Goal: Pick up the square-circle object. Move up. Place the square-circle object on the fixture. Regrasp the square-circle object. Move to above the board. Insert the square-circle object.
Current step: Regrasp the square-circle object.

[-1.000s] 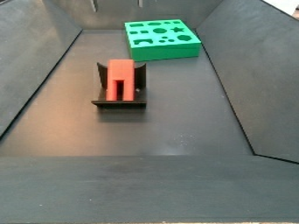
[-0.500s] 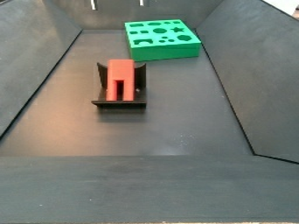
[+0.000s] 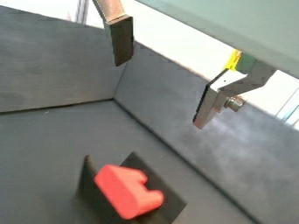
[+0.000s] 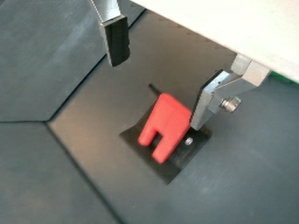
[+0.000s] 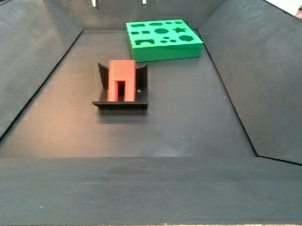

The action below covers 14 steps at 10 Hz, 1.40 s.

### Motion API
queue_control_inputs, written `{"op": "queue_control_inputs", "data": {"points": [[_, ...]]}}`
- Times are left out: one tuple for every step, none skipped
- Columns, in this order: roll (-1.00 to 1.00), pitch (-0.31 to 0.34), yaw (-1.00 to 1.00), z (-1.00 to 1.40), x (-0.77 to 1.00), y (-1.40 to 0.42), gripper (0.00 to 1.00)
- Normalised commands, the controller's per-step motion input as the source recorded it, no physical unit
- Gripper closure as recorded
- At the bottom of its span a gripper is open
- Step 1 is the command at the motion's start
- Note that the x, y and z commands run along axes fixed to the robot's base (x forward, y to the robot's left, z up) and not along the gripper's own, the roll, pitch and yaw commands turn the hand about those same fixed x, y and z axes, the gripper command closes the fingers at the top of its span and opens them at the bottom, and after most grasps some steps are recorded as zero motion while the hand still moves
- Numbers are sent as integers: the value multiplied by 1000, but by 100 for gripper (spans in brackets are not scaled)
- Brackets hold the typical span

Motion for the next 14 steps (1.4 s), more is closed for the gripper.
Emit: {"op": "queue_control_inputs", "data": {"points": [[1000,160,110,-16,112,-42,0],[1000,180,134,-20,115,-44,0],[1000,200,167,-24,115,-45,0],[961,210,206,-21,112,-47,0],[727,174,226,-21,115,-49,0],[550,146,236,-23,115,-50,0],[328,103,239,-21,114,-48,0],[251,81,236,-15,109,-36,0],[182,31,223,-8,93,-37,0],[168,2,210,-18,84,-43,0],[106,-5,109,-1000,36,69,0],[106,-8,91,-1000,38,70,0],[96,-40,77,-1000,49,65,0],[80,-54,69,-1000,53,58,0]]}}
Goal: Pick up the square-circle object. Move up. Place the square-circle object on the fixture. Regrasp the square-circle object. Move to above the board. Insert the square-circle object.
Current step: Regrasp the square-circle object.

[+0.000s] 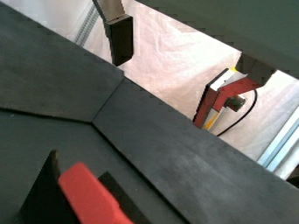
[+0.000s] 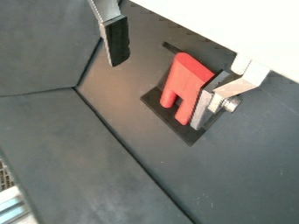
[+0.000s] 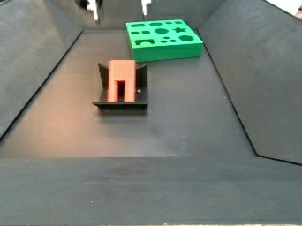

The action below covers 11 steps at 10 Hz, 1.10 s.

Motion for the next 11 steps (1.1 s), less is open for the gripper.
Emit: {"op": "queue_control_inputs", "data": {"points": [[61,-65,51,-1000,63,57,0],[56,-65,44,-1000,67,54,0],[59,-63,23,-1000,77,45,0],[56,-61,17,-1000,85,44,0],[57,-47,7,-1000,90,40,0],[62,-33,-1,-1000,103,29,0],[65,-18,0,-1000,115,22,0],[63,-9,2,-875,107,15,0],[62,1,12,-688,92,9,0],[63,5,19,-548,83,2,0],[63,1,28,-415,80,0,0]]}}
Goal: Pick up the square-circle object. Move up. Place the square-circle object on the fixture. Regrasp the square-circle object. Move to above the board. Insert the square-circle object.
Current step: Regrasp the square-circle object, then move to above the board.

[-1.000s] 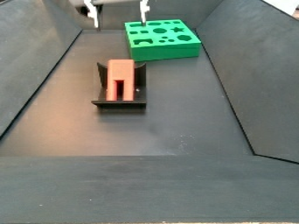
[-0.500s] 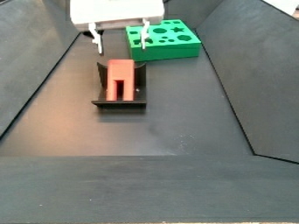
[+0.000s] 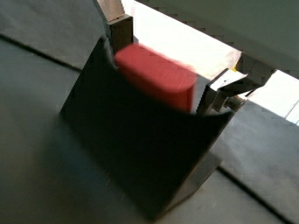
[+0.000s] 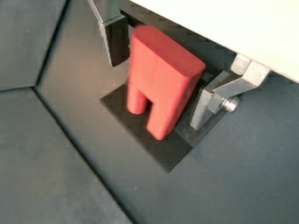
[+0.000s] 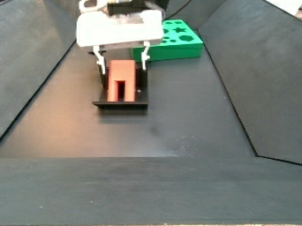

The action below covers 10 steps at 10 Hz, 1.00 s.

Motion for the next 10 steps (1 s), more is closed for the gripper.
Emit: {"op": "queue_control_inputs", "data": {"points": [[61,-1,36,-285,76,-3,0],[54,6,37,-171,31,-14,0],[53,4,38,-172,31,-9,0],[53,4,38,-172,31,-8,0],[53,4,38,-172,31,-8,0],[0,0,0,-500,0,0,100],[-216,-125,372,1000,-59,198,100],[-216,-126,369,1000,-59,197,100],[-198,-173,275,1000,-61,183,100],[-119,-254,151,1000,-66,166,100]]}}
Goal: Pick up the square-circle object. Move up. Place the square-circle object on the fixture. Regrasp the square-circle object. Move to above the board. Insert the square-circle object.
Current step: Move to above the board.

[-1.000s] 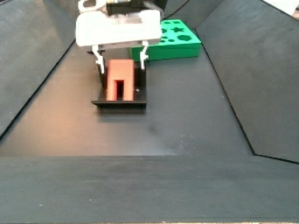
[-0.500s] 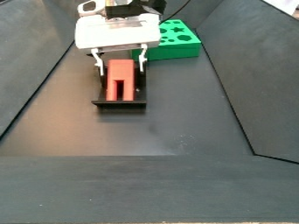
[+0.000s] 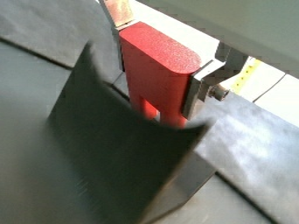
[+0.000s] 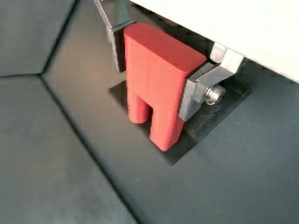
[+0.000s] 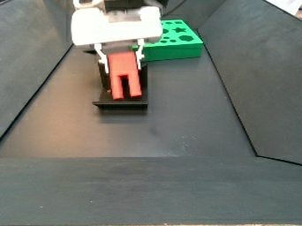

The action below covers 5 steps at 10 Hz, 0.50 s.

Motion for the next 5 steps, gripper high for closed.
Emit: {"op": "queue_control_inputs", "data": {"points": [[-94,-271,98,1000,-70,163,100],[-75,-280,30,1000,-74,157,100],[-70,-269,-47,1000,-79,150,100],[-82,-236,-111,1000,-87,142,100],[-91,-214,-139,1000,-91,139,100]]}}
